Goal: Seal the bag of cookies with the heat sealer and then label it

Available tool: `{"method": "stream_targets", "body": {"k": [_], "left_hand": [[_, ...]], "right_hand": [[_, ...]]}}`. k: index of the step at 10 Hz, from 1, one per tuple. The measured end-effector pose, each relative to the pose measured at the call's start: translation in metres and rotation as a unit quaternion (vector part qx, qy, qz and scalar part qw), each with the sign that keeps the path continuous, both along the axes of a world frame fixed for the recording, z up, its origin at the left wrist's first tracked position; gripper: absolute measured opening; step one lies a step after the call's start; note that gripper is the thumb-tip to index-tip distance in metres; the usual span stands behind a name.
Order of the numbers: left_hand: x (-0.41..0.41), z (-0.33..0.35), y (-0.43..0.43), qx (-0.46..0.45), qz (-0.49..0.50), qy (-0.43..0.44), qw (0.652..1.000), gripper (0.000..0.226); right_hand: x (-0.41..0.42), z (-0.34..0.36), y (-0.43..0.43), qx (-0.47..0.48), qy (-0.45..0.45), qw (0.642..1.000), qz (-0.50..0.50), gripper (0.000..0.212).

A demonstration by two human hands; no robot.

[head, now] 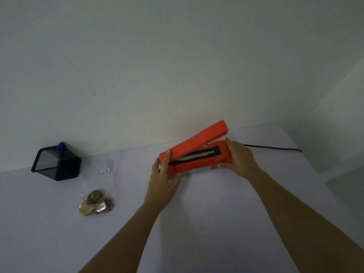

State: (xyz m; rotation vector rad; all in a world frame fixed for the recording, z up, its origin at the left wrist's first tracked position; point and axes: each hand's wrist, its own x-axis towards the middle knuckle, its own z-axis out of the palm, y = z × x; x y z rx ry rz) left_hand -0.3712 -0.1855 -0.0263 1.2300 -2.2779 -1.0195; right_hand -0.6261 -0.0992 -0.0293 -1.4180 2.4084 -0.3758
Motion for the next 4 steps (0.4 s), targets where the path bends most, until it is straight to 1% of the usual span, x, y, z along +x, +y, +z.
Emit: {"method": "stream_targets", "body": {"k": [2,3,4], "left_hand": [[-0.019,-0.001,-0.031,0.007,-0.001,-0.002,1.000,0.076],[-0.023,-0.002,-0.038,0.012,-0.007,-0.002,1.000,0.077],[-0.020,0.001,-0.038,0.017,-0.008,-0.008,1.000,0.079]], "right_hand": [[-0.016,-0.006,-0.026,0.000,0.012,1.000,-0.005,0.106],[-0.016,-0.007,-0.031,-0.006,0.026,1.000,-0.002,0.104],[-0.005,-0.003,-0.029,-0.008,0.047,0.999,-0.023,0.105]]}}
